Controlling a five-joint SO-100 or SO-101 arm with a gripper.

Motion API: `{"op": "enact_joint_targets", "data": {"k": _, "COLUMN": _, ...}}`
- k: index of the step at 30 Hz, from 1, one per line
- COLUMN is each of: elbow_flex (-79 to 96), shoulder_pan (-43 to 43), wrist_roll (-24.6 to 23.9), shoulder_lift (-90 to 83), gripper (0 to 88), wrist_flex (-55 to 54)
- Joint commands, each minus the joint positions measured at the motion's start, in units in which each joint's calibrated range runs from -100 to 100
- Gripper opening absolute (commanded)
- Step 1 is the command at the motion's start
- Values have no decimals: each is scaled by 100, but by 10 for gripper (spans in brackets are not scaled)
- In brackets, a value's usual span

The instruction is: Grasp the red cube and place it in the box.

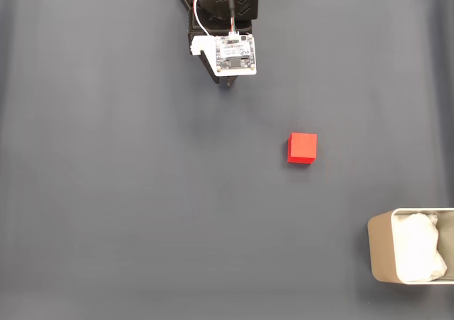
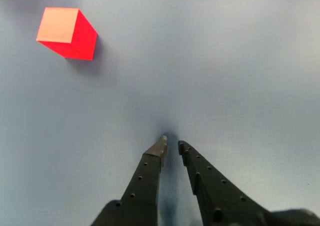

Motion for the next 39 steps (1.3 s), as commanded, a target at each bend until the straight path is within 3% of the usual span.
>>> {"op": "enact_joint_targets", "data": {"k": 1, "elbow_flex": 45, "shoulder_pan": 30, "wrist_roll": -34, "shoulder_lift": 9, "gripper": 38, "wrist_flex": 120}}
{"op": "enact_joint_targets", "data": {"k": 39, "elbow_flex": 45, "shoulder_pan": 108, "wrist_roll": -73, "shoulder_lift": 9, "gripper": 24, "wrist_flex": 120}}
